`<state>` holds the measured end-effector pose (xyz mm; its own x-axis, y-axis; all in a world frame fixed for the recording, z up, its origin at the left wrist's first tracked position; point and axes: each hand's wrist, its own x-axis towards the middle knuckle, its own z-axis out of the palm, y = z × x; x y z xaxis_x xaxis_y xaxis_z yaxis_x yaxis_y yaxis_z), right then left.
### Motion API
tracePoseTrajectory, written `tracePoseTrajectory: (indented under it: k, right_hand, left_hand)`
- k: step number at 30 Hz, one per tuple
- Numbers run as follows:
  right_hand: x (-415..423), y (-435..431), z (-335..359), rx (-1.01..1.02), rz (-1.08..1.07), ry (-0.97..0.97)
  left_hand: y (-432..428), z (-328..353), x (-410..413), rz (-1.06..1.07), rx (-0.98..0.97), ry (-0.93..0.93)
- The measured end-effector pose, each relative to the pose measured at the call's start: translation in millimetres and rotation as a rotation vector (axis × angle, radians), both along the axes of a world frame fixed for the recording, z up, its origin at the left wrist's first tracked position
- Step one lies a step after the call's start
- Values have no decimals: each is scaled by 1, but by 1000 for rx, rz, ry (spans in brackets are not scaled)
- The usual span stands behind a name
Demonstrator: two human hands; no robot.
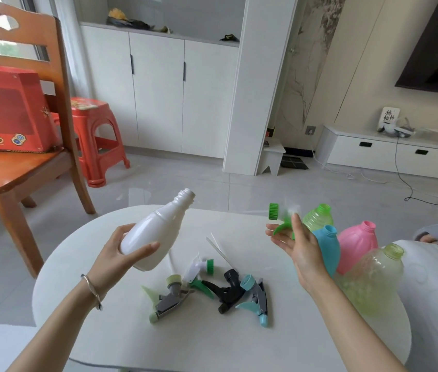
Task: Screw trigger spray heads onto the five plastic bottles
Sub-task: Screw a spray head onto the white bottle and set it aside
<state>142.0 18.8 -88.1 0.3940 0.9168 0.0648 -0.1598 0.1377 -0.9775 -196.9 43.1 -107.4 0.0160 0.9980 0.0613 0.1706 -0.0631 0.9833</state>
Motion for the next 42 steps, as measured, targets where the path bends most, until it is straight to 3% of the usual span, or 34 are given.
tracePoseTrajectory:
  k: [20, 38, 42]
  right_hand:
    - [-1, -6, 4, -7, 126, 88]
    - [15, -6, 12, -8, 78, 330]
    - [7, -7, 13, -24, 155, 329]
  left_hand:
    - [-5, -3, -13, -68, -21, 66]
    - [-3, -2, -18, -192, -85, -53]
    - [-8, 2, -11, -245, -107, -64]
